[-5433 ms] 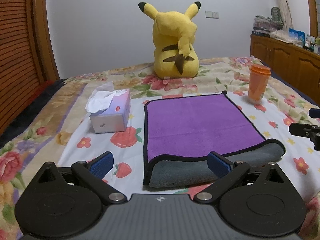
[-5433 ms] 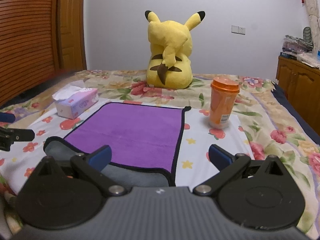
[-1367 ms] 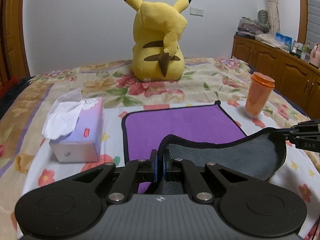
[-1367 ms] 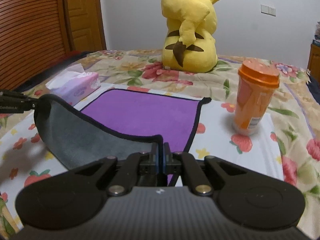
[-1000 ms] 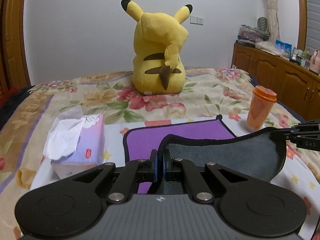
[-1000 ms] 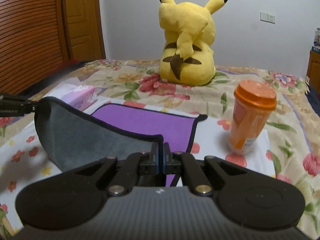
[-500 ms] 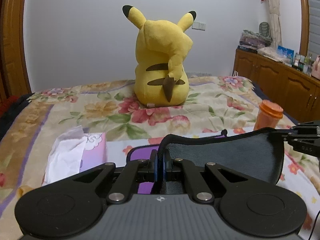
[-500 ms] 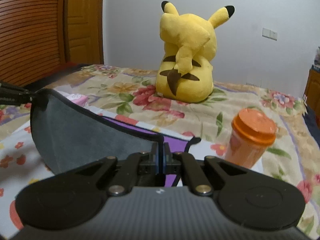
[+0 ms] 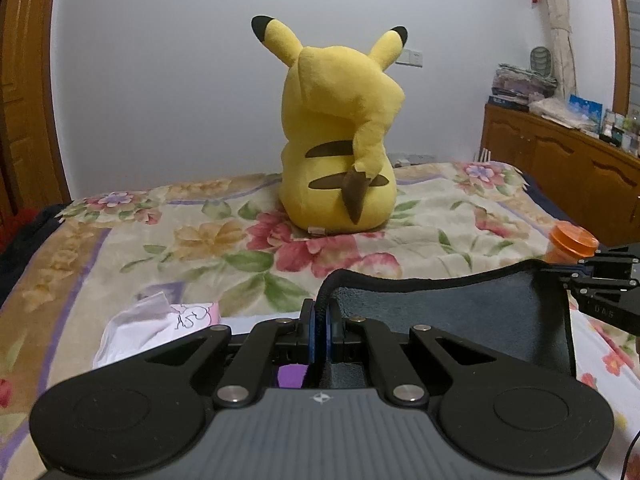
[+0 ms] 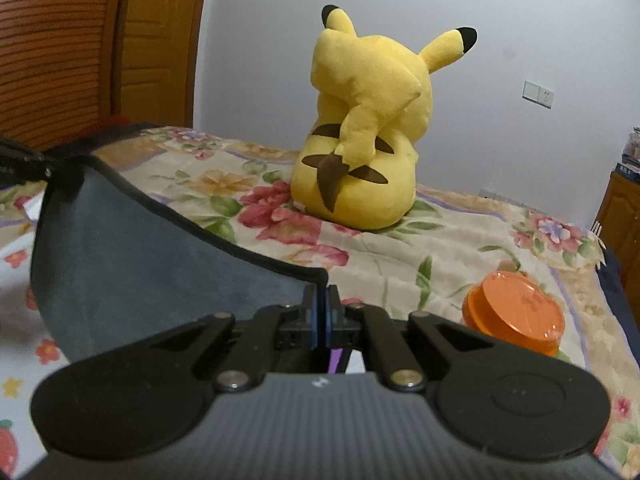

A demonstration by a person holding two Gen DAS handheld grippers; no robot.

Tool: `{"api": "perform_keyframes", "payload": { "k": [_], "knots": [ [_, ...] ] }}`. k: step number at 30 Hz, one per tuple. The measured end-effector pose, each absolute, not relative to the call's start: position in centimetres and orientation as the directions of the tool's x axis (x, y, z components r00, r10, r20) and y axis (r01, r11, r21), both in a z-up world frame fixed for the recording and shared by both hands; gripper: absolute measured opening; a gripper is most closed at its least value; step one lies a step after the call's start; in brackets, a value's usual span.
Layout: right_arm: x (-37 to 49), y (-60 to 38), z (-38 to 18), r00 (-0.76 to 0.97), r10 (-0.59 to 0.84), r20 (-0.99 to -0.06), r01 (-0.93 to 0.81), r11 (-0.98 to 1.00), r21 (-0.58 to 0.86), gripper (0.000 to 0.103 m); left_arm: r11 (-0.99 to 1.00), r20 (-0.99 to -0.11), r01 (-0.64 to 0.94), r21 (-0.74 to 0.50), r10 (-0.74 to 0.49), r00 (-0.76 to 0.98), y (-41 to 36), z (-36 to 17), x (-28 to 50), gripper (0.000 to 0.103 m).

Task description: Fold towel

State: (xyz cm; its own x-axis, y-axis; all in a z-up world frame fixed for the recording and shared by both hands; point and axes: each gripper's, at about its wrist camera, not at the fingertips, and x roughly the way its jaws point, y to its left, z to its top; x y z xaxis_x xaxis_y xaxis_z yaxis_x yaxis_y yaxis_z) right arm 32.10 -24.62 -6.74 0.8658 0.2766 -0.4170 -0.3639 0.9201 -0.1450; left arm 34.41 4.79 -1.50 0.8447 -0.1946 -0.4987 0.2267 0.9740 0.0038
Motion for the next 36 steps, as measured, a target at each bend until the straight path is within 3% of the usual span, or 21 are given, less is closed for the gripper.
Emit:
{"api": "perform_keyframes", "payload": {
  "k": [17, 36],
  "knots": [
    [36.6, -23.6, -10.1, 0.87, 0.217, -0.444, -0.343, 0.912, -0.226, 0.004, 0.984, -0.555, 0.177, -0.002, -0.148, 0.819, 5.1, -6.6, 40.1, 0.008],
    [38.7, -23.5, -14.5, 0.836, 0.176, -0.52, -0.296, 0.942, -0.156, 0.005, 0.989, -0.634, 0.146, 0.003, -0.111, 0.765, 4.7, -10.9, 42.9, 0.012]
  ]
}}
